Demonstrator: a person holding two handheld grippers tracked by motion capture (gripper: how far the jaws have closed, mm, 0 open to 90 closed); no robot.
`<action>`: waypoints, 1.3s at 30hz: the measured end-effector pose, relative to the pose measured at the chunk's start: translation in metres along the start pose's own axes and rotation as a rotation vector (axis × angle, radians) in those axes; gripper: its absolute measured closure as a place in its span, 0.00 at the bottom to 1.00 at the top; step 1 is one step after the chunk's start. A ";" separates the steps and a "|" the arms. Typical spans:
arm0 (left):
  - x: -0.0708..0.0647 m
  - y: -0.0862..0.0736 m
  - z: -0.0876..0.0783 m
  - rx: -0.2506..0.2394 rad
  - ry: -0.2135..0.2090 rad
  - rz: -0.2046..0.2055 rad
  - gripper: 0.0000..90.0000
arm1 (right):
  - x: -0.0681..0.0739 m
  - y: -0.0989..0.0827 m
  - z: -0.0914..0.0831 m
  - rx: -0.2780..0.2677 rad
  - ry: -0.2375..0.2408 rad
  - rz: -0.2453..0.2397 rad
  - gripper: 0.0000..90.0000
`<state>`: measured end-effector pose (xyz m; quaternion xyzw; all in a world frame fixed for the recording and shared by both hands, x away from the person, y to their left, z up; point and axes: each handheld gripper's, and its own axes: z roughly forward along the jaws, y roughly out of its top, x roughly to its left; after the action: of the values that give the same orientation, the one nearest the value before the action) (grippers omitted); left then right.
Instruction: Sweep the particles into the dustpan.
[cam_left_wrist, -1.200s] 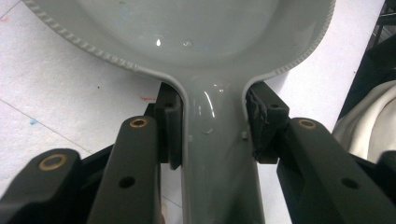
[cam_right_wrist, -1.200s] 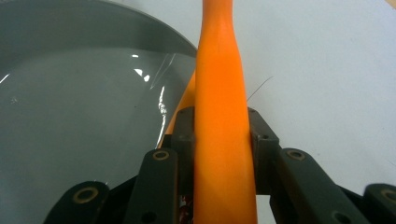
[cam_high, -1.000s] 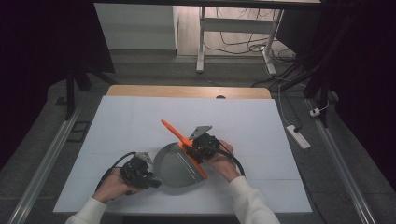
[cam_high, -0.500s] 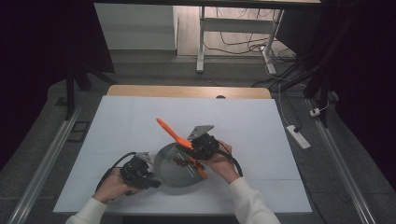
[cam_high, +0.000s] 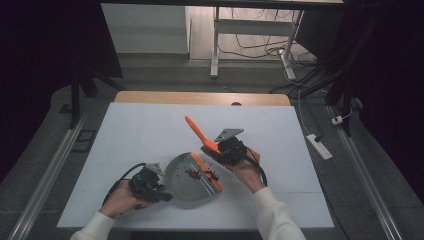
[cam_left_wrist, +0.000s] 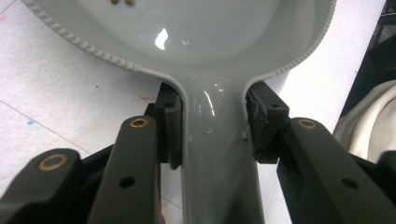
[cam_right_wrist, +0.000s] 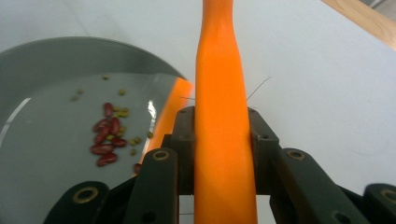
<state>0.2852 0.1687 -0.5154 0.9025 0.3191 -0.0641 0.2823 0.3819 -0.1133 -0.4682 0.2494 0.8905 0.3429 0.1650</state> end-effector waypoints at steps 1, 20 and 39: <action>0.000 0.000 0.000 0.000 0.000 0.001 0.69 | 0.000 0.000 0.000 0.000 0.000 0.000 0.78; 0.000 0.000 0.000 0.002 0.000 0.002 0.69 | -0.006 -0.011 0.015 0.076 -0.047 0.011 0.78; -0.001 0.000 0.001 0.003 0.000 0.002 0.69 | 0.013 -0.006 0.019 0.073 -0.022 -0.042 0.78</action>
<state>0.2850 0.1676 -0.5159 0.9033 0.3179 -0.0640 0.2810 0.3780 -0.1002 -0.4873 0.2402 0.9055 0.3039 0.1730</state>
